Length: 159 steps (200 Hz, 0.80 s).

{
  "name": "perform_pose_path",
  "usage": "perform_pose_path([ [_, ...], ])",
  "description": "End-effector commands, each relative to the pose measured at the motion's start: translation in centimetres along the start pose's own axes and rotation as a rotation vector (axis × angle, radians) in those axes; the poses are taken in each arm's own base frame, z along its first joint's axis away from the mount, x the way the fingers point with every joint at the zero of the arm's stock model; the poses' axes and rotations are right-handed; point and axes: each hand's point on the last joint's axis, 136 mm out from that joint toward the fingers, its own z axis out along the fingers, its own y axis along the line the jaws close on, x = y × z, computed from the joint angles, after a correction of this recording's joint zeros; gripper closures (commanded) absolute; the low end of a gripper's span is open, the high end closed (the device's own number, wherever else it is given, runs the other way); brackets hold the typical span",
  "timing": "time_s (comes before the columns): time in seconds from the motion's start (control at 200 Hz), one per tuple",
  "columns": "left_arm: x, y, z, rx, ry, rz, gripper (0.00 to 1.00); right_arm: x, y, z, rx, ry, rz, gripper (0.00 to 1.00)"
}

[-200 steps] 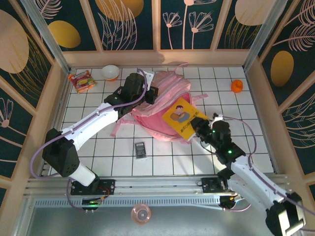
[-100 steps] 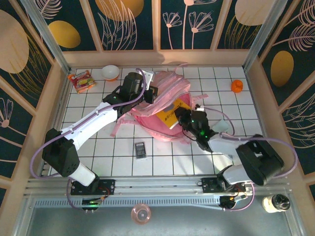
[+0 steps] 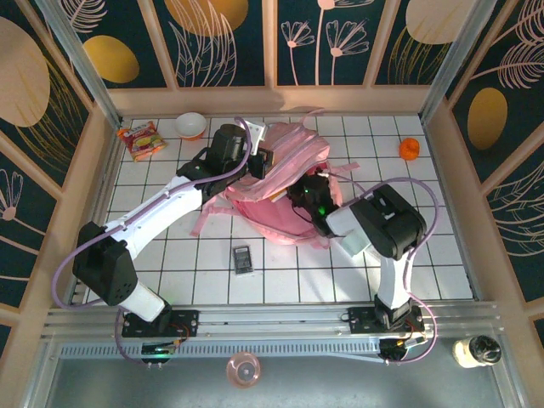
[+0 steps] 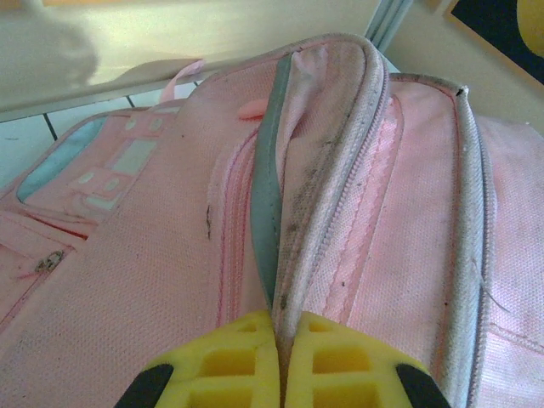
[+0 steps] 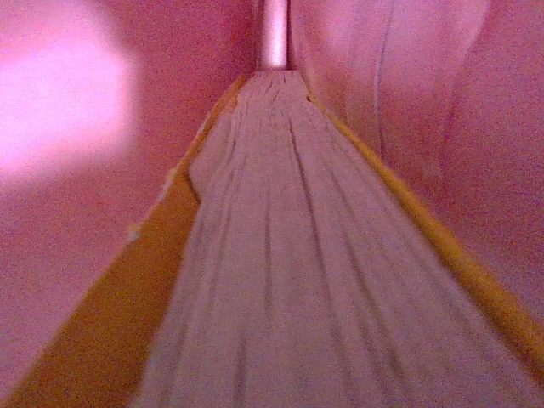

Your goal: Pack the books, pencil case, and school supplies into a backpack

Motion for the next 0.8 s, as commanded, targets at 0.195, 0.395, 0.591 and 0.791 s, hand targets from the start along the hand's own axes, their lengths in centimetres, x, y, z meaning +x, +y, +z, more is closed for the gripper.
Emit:
perform_pose_path([
  [0.195,-7.3,-1.9,-2.5,0.061,-0.226,-0.007,1.0,-1.9,0.3,2.7,0.066,-0.068,0.007,0.91],
  [0.395,-7.1,-1.1,-2.1,0.021,-0.219,-0.005,1.0,-1.1,-1.8,1.0,0.178,-0.015,-0.031,0.61],
  [0.591,-7.0,0.2,-2.1,-0.023,-0.218,-0.013,1.0,-0.5,-2.3,-2.2,0.223,0.045,-0.088,0.39],
  [0.791,-6.7,1.2,-2.1,-0.044,-0.214,-0.027,1.0,-0.6,-2.9,-5.8,0.256,0.058,-0.101,0.37],
])
